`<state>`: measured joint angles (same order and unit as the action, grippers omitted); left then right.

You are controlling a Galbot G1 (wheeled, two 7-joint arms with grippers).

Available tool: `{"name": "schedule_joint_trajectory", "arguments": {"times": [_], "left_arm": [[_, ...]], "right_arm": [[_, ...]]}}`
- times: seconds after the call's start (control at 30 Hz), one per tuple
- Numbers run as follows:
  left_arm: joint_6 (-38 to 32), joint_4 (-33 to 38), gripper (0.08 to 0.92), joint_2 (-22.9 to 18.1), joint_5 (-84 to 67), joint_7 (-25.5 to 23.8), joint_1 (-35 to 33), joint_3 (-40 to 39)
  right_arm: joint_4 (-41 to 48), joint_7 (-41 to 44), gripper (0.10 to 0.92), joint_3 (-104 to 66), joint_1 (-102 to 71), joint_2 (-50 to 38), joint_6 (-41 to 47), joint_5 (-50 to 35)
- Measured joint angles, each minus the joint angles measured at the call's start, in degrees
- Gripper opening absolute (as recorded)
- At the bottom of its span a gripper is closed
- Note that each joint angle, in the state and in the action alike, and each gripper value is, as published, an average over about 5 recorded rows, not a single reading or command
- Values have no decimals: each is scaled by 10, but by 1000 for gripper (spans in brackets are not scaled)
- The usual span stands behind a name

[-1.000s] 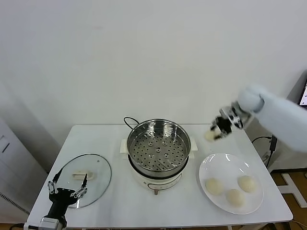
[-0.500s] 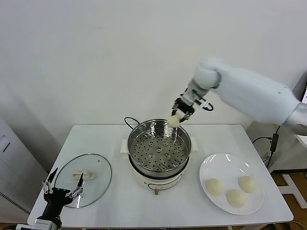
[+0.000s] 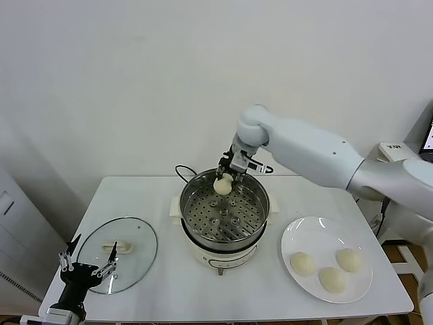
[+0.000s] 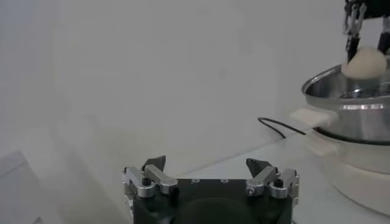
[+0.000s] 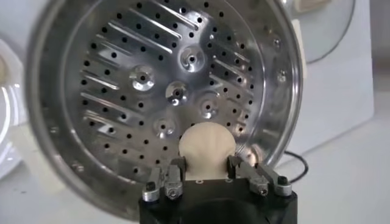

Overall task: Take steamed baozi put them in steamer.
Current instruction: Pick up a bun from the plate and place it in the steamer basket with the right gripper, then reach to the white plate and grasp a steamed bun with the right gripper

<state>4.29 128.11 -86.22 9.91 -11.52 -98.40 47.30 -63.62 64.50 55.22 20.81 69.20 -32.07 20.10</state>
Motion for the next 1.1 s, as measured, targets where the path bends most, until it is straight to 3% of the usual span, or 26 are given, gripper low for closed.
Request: {"name": "schedule_joint_trajectory", "arguments": {"times": [0.27,0.6,0.77,1.1], "left_arm": [[0,-2,823,2,-2,1,0,6],[2,2,823,0,-1,1,2,6],[2,7,823,-2,0,1,1,4],[2,14,823,-3,0,2,2,4]], "right_arm": [[28,-9,535,-23,-31,17,-24,41],[38,-11,797,-31,-27,17,-17,22],[21,-6,822,3,16,-8,46,-65],[9,23,823,157,160,-99,264,-339]]}}
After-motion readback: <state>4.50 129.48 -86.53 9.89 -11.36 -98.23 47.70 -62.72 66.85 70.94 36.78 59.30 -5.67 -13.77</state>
